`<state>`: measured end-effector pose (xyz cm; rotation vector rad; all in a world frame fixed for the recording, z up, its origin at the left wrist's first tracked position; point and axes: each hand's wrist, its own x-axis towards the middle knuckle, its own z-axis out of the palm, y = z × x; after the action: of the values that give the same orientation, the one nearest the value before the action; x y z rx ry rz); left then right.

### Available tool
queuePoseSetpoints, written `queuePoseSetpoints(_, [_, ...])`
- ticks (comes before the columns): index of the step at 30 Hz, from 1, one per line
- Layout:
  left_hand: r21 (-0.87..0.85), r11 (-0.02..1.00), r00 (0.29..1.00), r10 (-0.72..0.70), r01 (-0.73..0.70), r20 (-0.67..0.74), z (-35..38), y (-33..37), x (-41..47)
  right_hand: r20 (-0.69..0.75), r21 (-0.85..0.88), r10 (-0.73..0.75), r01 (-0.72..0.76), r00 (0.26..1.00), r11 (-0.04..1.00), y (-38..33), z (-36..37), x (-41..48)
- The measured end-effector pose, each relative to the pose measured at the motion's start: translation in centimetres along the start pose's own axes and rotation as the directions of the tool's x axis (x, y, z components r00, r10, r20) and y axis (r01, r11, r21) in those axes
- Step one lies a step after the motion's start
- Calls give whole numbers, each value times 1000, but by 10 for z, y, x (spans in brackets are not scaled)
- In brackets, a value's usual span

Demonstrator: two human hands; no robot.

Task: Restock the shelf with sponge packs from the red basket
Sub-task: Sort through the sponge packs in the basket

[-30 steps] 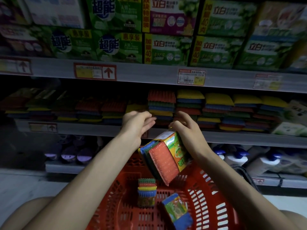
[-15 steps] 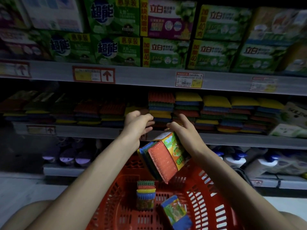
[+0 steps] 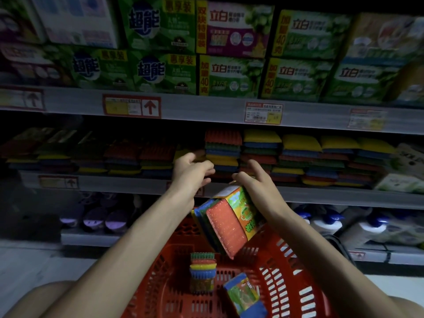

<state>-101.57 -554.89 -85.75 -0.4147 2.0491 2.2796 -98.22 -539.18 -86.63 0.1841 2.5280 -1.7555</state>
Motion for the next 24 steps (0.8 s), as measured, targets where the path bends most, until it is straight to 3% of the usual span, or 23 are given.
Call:
queuePoseSetpoints(17, [33, 999, 996, -22, 19, 90, -9, 1, -4, -74, -72, -6, 1, 997, 997, -2, -9, -3])
queuePoseSetpoints(24, [-68, 996, 991, -44, 53, 129, -12, -6, -1, -94, -71, -28, 22, 995, 997, -3, -14, -8])
